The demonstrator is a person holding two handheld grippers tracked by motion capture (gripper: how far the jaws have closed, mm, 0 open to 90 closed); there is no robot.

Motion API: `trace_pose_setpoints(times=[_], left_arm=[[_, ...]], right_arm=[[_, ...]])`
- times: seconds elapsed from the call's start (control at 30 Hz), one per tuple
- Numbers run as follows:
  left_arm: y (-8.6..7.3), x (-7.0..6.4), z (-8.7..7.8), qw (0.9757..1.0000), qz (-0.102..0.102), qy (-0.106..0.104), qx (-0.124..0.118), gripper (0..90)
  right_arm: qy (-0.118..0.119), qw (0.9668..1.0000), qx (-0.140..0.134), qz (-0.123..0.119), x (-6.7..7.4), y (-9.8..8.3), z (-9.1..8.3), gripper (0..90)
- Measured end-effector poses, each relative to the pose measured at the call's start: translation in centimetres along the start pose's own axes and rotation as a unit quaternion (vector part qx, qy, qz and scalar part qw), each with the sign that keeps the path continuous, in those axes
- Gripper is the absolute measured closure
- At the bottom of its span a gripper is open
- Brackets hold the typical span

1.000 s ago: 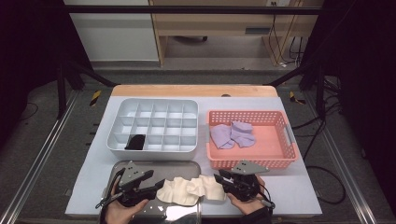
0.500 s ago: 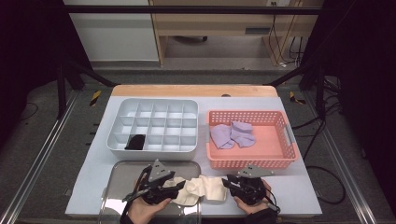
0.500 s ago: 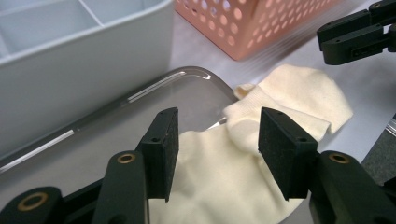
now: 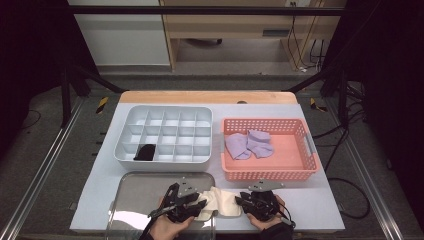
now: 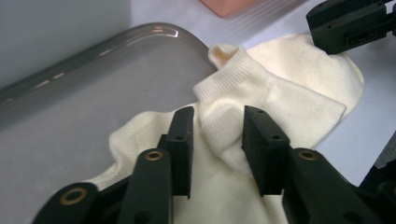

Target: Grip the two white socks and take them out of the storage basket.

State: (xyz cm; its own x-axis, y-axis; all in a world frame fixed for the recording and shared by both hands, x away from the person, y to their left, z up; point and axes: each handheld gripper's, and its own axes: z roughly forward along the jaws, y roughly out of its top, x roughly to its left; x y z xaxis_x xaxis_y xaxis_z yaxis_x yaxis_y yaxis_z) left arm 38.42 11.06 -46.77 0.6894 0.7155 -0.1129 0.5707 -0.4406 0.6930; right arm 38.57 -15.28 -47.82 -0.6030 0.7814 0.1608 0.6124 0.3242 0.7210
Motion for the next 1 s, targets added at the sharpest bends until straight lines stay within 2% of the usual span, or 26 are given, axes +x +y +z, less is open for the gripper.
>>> trace_pose_setpoints(times=[0.2, 0.33, 0.43, 0.57, 0.7, 0.8, 1.0], left_arm=[[-0.1, -0.1, 0.1, 1.0000, 0.003, 0.001, -0.005, 81.7], [-0.2, -0.1, -0.1, 0.9998, 0.002, -0.001, -0.018, 86.3], [0.0, 0.1, -1.0, 0.9993, 0.000, -0.010, -0.037, 86.9], [0.2, 0.8, -3.0, 0.9981, -0.002, -0.016, -0.060, 86.9], [-0.3, 1.7, -4.5, 0.9977, -0.004, -0.010, -0.067, 86.8], [-1.1, 2.6, -5.5, 0.9974, -0.010, -0.005, -0.071, 86.8], [-2.8, 4.4, -6.9, 0.9969, -0.027, 0.003, -0.073, 86.8]], right_arm=[[0.002, 1.0000, 0.008, 0.000, 0.0, 0.0, -0.1, 88.5], [0.002, 1.0000, 0.009, -0.002, 0.1, 0.1, -0.3, 89.2], [-0.001, 1.0000, 0.000, -0.003, 0.1, 0.3, -1.0, 89.2], [0.001, 0.9995, -0.031, -0.003, 0.1, 0.7, -2.3, 89.2], [0.018, 0.9978, -0.064, -0.004, 0.7, 1.4, -3.0, 89.2], [0.033, 0.9963, -0.078, -0.014, 1.7, 2.0, -2.8, 89.2], [0.056, 0.9951, -0.075, -0.031, 3.5, 3.2, -1.4, 89.2]])
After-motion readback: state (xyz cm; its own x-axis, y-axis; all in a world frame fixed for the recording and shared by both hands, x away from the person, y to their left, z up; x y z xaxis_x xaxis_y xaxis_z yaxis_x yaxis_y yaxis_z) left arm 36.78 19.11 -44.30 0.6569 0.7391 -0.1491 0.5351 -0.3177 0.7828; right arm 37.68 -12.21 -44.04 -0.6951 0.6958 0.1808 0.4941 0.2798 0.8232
